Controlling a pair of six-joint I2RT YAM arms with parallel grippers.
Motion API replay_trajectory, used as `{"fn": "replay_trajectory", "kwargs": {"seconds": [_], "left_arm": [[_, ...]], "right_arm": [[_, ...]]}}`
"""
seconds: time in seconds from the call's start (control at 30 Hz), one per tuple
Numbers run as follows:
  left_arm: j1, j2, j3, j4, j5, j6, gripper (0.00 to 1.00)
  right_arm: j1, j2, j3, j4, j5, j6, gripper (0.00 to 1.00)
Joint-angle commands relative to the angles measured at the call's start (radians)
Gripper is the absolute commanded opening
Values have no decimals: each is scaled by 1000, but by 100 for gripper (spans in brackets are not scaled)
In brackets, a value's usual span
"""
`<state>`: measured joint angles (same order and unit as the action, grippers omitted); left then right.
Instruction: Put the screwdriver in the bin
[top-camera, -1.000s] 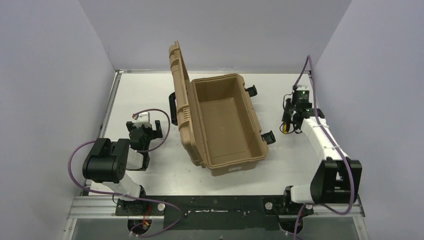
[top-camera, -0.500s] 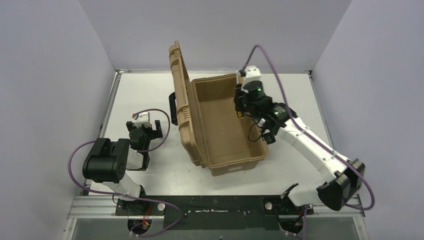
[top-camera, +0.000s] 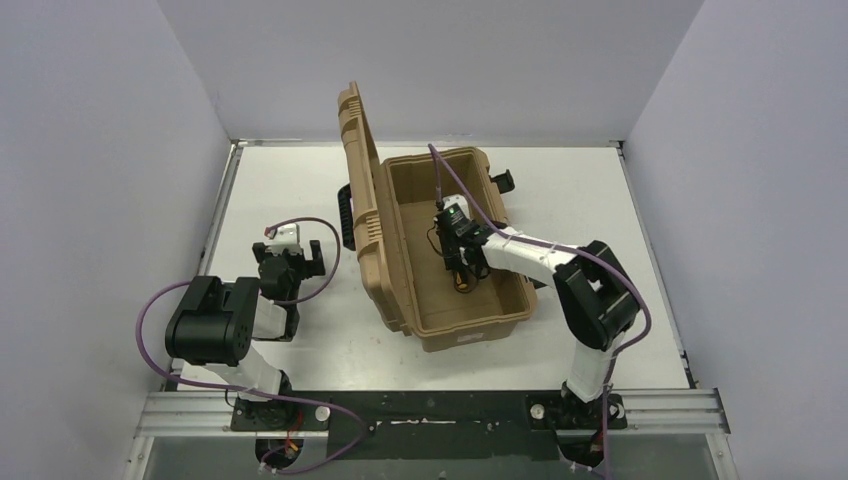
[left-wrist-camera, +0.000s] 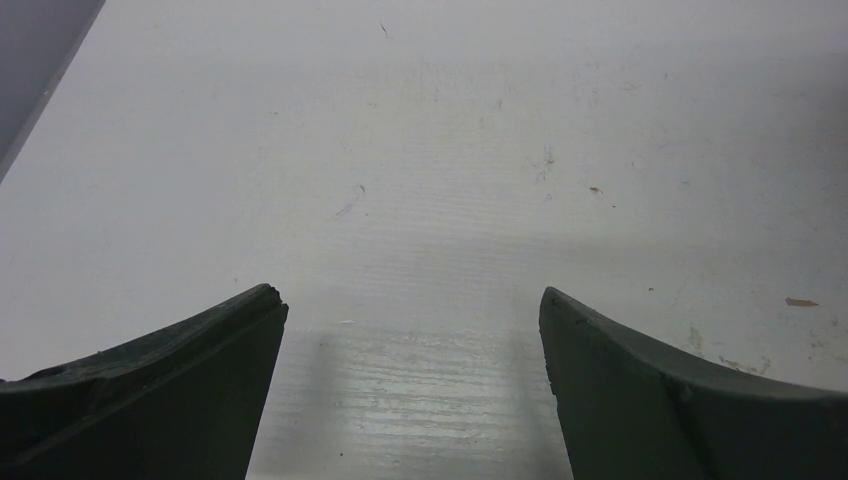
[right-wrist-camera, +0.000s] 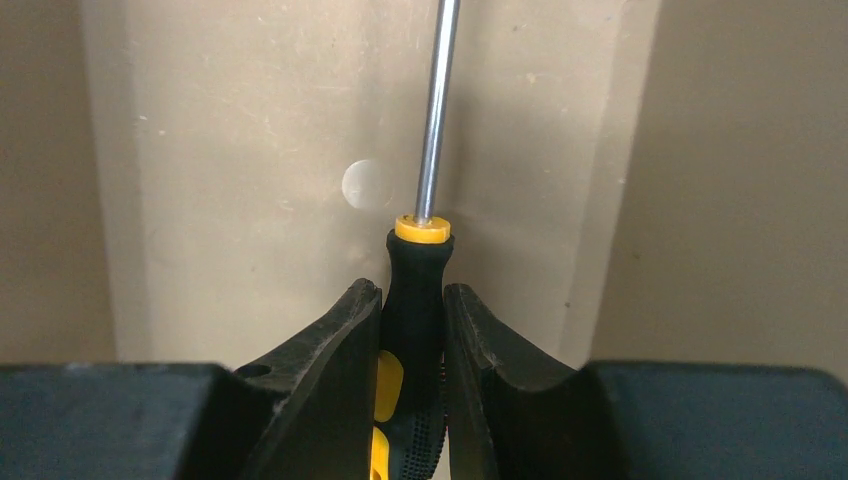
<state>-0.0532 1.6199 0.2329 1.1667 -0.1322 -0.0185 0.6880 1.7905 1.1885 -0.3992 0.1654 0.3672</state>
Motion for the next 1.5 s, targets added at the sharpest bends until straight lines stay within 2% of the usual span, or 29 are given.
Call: {"fn": "replay_trajectory", "kwargs": {"seconds": [0.0,0.1,0.2,0.33,0.4,0.43,0.47,0.87,1.0,1.1,1.2,1.47], "left_arm": [[-4,-7,21,48,-7,-8,97],[-3,-8,19,48,-7,-9,97],[-4,-9,20,49,-8,-9,97],[-4,-8,20,47,-7,-8,97],[-4,-9,20,48,-7,-8,97],[-4,-8,20,48,-7,-8,97],[-4,-8,20,48,-7,-8,97],[-4,-9,20,47,-7,-8,97],[-4,-9,20,48,-7,-9,97],[-4,-9,19,49,-8,-8,97],[-4,-8,20,47,-7,-8,97],[-4,-7,20,47,-7,-8,97]], "right_arm": [[2,66,17,100,-17,27,0],[2,110,22,101,-20,37,5],[1,125,20,99,-22,46,17],[2,104,23,79,-2,56,54],[2,76,32,64,5,58,76],[2,61,38,56,9,57,90],[2,47,43,49,14,55,99],[6,-225,141,-18,15,-33,100],[-12,-355,119,8,25,-72,100],[-68,-464,49,51,49,-90,100],[-178,-577,-58,104,39,-99,100],[-397,-791,-399,326,131,-150,100]]}}
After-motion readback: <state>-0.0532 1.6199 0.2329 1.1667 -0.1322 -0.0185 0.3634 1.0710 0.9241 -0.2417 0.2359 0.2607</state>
